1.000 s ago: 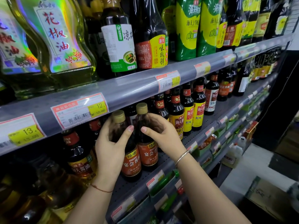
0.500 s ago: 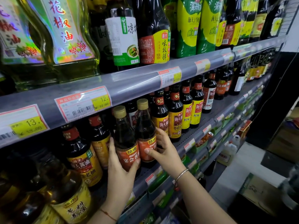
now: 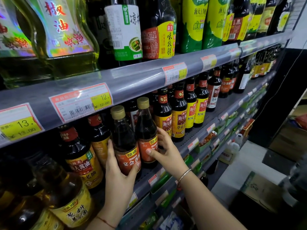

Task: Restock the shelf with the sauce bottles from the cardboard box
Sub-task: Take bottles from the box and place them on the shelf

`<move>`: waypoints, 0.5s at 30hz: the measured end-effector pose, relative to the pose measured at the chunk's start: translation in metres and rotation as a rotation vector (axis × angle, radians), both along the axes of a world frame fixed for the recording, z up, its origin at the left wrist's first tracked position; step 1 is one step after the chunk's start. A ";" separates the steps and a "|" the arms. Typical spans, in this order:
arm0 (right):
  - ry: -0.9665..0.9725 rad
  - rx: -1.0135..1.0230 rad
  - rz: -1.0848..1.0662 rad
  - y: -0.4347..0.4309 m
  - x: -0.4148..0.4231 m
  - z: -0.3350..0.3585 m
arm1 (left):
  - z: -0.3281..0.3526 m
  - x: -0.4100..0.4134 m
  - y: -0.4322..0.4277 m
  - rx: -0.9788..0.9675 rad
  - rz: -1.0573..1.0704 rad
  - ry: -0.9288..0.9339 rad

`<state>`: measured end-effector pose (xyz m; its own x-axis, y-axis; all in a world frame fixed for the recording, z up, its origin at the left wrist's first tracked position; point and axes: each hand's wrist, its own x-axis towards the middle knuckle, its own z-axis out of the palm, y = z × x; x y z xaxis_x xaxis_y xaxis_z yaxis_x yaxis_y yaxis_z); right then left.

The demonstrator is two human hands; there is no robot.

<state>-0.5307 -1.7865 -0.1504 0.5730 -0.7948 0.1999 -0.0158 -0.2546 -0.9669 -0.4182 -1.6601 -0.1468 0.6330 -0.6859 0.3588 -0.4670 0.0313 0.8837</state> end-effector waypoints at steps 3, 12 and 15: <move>-0.004 0.003 0.000 0.001 0.000 -0.001 | 0.000 -0.001 0.001 0.018 0.006 -0.011; -0.035 -0.022 -0.083 0.013 -0.003 -0.003 | 0.003 -0.008 0.019 0.042 -0.001 -0.054; -0.003 -0.069 -0.156 0.018 -0.016 -0.002 | 0.008 -0.019 0.031 0.013 0.040 -0.208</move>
